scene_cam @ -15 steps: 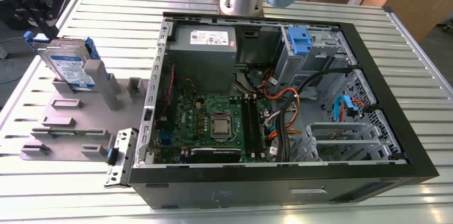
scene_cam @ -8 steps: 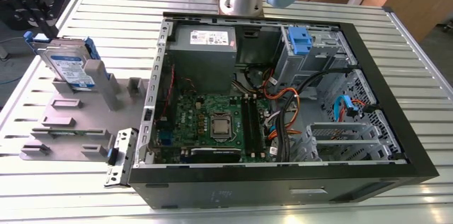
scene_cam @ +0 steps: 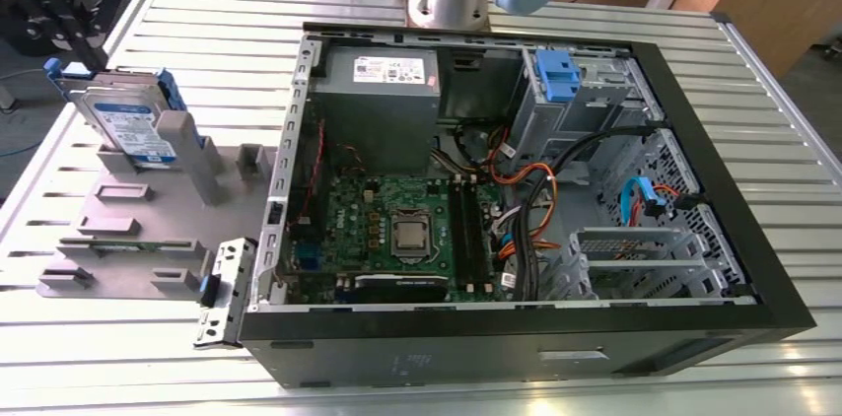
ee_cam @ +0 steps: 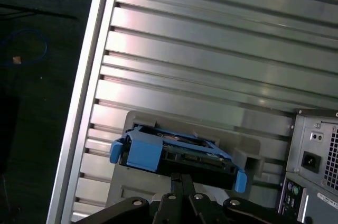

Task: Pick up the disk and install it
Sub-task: 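Pick up the disk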

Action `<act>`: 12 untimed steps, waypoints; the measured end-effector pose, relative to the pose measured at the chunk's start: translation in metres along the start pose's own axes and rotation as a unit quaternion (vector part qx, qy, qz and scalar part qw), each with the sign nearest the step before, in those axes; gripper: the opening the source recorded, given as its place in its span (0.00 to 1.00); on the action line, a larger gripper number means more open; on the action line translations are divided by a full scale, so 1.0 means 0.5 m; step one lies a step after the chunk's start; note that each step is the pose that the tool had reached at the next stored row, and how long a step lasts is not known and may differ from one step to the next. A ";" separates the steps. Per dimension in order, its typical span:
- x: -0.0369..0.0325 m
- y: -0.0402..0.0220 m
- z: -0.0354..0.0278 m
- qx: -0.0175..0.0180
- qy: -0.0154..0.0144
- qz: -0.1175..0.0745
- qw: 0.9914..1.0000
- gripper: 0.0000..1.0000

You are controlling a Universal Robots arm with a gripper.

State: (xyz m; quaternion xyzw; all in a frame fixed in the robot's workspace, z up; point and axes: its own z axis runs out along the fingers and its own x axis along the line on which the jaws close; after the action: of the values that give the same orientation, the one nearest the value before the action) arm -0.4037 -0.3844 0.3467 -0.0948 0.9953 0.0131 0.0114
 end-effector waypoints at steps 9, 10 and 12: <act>0.000 0.000 0.000 -0.001 0.001 -0.047 0.999 0.11; 0.000 0.000 0.000 -0.001 0.001 -0.053 0.999 0.11; 0.000 0.000 0.000 -0.002 0.001 -0.063 0.998 0.11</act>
State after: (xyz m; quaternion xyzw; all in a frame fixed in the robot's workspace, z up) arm -0.4037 -0.3844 0.3467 -0.1574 0.9874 0.0138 0.0106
